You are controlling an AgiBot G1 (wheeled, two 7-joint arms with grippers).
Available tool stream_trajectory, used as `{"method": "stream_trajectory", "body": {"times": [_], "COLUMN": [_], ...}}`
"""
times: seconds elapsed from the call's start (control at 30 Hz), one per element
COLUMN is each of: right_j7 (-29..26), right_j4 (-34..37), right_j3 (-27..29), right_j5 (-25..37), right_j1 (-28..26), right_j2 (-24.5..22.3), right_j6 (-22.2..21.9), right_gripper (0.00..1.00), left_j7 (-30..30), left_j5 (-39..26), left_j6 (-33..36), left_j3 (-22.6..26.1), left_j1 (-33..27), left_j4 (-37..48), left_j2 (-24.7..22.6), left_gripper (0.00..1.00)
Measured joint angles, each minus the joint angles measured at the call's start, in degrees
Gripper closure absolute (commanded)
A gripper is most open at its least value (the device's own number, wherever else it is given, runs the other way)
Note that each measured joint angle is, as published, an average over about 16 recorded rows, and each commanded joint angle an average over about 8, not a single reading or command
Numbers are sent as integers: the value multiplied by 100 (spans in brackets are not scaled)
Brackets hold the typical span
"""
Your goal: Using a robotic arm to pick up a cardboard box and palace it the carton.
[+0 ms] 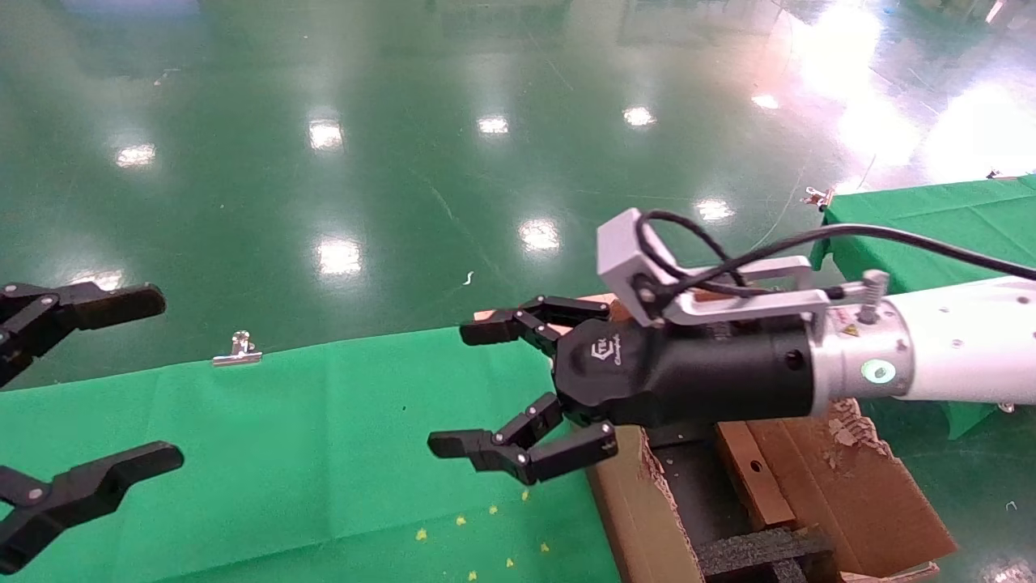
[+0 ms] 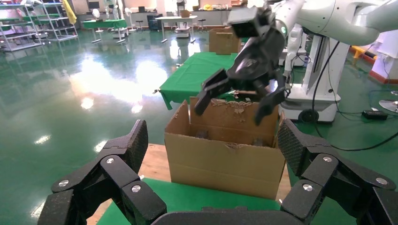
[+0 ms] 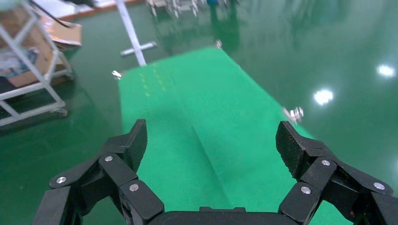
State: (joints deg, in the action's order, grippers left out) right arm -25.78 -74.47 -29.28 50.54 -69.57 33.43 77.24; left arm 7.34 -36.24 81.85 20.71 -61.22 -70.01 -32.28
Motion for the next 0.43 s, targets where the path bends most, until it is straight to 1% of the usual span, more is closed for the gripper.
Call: {"method": "stream_trajectory", "body": {"times": [0.2, 0.43], "right_j7": [785, 1237], "right_j4": [47, 73], "right_j3": [693, 1091], "right_j5": [-453, -714], "right_j1": [417, 657], "right_j2": [83, 131], "right_j6": [441, 694], "right_gripper": [0, 0], "left_j7": [0, 0], "left_j5": [0, 0], "left_j6": [0, 0], "left_j3": [0, 0], "left_j1": [0, 0], "left_j4": [0, 0], "left_j2": [0, 0], "left_gripper": [0, 0]}}
